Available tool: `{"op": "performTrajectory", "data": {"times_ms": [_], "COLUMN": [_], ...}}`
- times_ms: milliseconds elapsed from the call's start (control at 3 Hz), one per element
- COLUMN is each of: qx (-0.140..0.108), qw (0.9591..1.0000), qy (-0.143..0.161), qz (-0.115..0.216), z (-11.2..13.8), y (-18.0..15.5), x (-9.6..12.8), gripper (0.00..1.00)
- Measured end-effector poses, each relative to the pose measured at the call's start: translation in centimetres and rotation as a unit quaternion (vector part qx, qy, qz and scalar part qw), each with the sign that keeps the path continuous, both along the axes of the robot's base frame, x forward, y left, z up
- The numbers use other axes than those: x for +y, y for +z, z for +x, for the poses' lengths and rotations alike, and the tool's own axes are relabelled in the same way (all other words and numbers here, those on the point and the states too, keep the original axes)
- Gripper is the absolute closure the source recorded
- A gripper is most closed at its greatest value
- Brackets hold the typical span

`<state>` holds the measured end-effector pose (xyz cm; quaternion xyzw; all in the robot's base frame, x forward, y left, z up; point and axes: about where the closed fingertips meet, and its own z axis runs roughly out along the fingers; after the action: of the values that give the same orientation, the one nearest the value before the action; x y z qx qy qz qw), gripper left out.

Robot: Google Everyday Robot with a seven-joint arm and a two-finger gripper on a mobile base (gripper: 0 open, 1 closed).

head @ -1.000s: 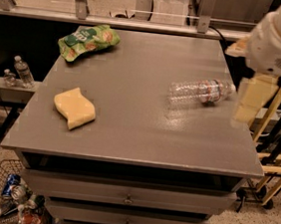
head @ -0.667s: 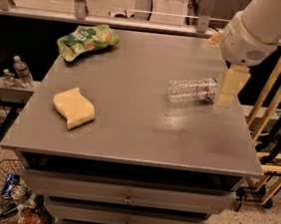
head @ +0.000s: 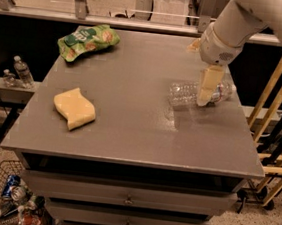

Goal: Move water bottle near sponge

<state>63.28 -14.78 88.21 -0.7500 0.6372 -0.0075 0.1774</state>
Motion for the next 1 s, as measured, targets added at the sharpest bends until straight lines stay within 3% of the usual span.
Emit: {"op": "performTrajectory", "data": {"times_ms": [333, 1000], "qx": [0.015, 0.036], "qw": [0.9998, 0.9991], "qy": [-0.005, -0.012], "qz": [-0.009, -0.02], "z": [1.2, 1.0], "y": [-2.4, -4.4], "x": [-0.1, -0.7], "gripper": [0.0, 0.41]}}
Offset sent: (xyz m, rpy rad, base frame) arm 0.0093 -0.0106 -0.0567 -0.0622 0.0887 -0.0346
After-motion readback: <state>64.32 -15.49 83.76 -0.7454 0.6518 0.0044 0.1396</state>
